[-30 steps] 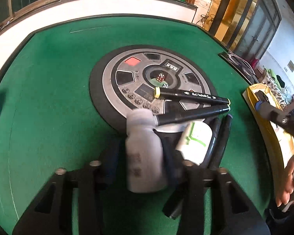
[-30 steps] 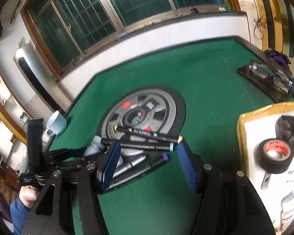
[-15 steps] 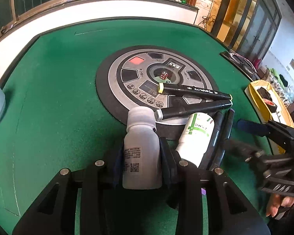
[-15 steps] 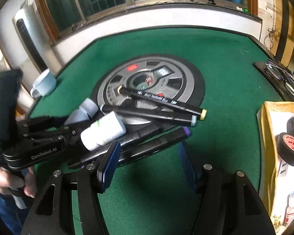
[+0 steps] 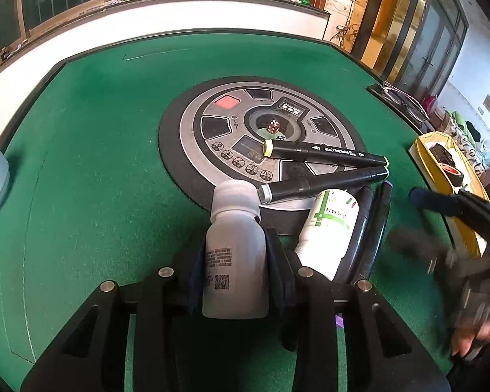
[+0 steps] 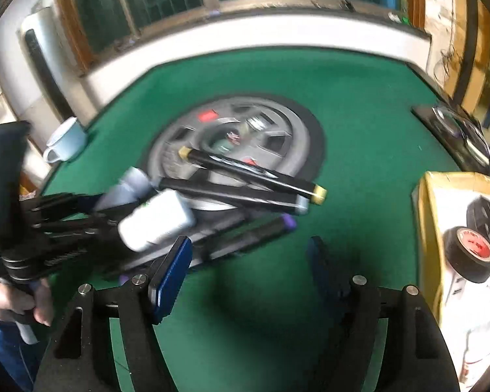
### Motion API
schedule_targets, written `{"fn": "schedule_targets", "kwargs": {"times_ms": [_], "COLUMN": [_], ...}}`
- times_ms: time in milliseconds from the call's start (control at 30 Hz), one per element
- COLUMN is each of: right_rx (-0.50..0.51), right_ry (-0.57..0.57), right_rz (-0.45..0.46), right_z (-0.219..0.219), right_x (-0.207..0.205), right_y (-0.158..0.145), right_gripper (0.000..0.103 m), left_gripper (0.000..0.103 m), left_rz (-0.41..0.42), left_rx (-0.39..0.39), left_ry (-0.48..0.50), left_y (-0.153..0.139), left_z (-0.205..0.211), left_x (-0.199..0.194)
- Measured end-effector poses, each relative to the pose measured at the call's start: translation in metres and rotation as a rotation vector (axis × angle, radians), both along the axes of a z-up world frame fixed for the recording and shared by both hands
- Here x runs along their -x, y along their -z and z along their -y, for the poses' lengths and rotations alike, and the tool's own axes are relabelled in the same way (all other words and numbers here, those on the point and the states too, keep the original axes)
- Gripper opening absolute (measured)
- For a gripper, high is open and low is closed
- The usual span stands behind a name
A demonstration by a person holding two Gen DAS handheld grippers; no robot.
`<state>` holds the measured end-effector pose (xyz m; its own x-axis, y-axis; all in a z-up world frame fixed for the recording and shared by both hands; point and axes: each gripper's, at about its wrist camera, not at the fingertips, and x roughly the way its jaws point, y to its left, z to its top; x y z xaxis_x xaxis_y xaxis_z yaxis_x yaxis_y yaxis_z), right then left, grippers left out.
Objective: Organize rigid objects
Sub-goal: 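Grasp the small white bottle with the left gripper while the right gripper reaches toward the markers, then grasp the purple-capped black marker with the right gripper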
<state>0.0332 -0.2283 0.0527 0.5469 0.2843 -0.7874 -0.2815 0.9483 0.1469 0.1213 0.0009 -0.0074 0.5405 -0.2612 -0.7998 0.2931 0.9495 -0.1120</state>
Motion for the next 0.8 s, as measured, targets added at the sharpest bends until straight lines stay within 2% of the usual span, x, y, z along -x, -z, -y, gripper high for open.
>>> {"fn": "schedule_targets", "kwargs": {"times_ms": [100,200,233,367,400,467,500,533,567,667,733,800], "right_rx": [0.069,0.252,0.268,0.307,0.337,0.465,0.466,0.411,0.271,-0.005,0.003,0.106], "right_ry": [-0.085,-0.114,-0.12,-0.113,-0.111,-0.063,-0.033,-0.011,-0.019,-0.044,-0.09,-0.109], "right_rz": [0.066,0.122,0.135,0.094,0.082,0.069,0.07,0.046,0.0,-0.01,0.016,0.057], "right_z": [-0.033,-0.059,-0.059,-0.039,-0.035,-0.022,-0.014,-0.006,0.003,0.01,-0.003,-0.022], "right_x": [0.011,0.015,0.019,0.019,0.017,0.015,0.012,0.009,0.006,0.009,0.013,0.019], "right_y": [0.0,0.009,0.008,0.007,0.009,0.016,0.016,0.013,0.008,-0.01,-0.012,-0.007], "right_gripper": [0.067,0.066,0.066,0.07,0.071,0.071,0.071,0.071,0.071,0.071,0.071,0.071], "left_gripper": [0.032,0.032,0.032,0.032,0.032,0.032,0.032,0.032,0.032,0.032,0.032,0.032], "left_rz": [-0.001,-0.002,-0.002,-0.003,-0.003,-0.003,-0.003,-0.002,0.0,-0.001,-0.005,-0.009], "left_rx": [0.005,0.01,0.013,0.017,0.017,0.016,0.012,0.003,-0.005,-0.008,0.001,0.009], "left_ry": [-0.001,0.0,-0.001,0.004,0.005,0.006,0.007,0.01,0.011,0.009,0.006,0.003], "left_y": [0.0,0.0,0.0,0.0,0.0,0.0,0.0,0.0,0.0,0.0,0.0,0.0], "left_z": [-0.001,-0.002,-0.002,-0.003,-0.003,-0.003,-0.003,-0.002,-0.001,0.001,-0.001,-0.001], "left_x": [0.0,-0.001,-0.001,-0.002,-0.001,-0.002,-0.002,-0.002,-0.002,-0.003,-0.004,-0.004]}}
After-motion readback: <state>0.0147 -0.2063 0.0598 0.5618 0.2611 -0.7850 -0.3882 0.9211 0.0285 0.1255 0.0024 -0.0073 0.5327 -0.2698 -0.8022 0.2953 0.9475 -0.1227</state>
